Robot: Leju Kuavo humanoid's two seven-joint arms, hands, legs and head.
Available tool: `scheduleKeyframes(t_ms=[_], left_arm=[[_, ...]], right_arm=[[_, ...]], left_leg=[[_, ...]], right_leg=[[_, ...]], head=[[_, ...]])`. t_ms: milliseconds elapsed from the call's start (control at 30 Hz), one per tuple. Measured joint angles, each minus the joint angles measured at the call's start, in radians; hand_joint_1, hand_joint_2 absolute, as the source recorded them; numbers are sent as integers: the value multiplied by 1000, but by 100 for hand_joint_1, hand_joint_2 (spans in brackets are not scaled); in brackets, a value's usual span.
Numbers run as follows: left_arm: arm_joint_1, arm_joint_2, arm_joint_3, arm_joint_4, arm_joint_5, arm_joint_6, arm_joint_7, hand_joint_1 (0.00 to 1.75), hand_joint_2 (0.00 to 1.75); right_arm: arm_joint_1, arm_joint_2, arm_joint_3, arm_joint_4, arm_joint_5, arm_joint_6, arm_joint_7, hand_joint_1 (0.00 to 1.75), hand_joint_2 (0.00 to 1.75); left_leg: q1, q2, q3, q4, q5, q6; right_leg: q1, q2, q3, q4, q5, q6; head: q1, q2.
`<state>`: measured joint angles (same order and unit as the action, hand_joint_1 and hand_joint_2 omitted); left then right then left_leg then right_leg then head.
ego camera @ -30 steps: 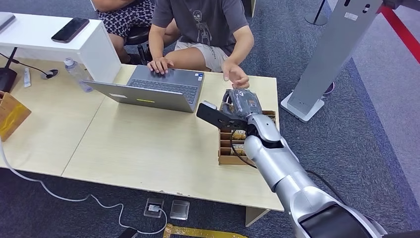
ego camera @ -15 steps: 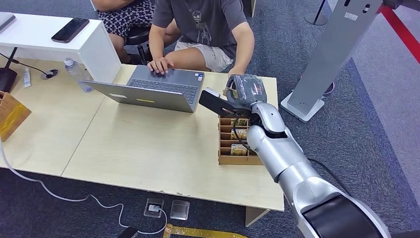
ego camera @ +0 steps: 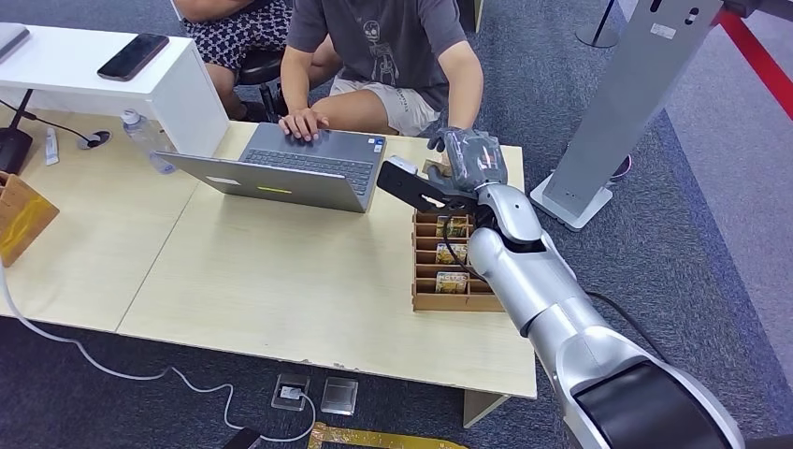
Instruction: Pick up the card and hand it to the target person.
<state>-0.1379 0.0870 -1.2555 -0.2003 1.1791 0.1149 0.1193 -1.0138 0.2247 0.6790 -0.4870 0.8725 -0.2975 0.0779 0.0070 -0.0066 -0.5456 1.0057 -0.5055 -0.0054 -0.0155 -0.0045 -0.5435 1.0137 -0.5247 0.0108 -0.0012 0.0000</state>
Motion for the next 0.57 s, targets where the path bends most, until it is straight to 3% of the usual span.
scheduleKeyframes(t_ms=[333,567], left_arm=[[1,0,0,0,6,-9,-10,0,0],[8,0,0,0,28,0,-23,0,0]], right_arm=[[0,0,2,12,-13,-8,-13,0,175],[1,-9,0,-7,-78,-64,-40,0,175]], left_leg=[[0,0,0,0,0,0],[0,0,0,0,0,0]], right_leg=[[0,0,0,0,0,0],[0,0,0,0,0,0]], head=[[1,0],[0,0]])
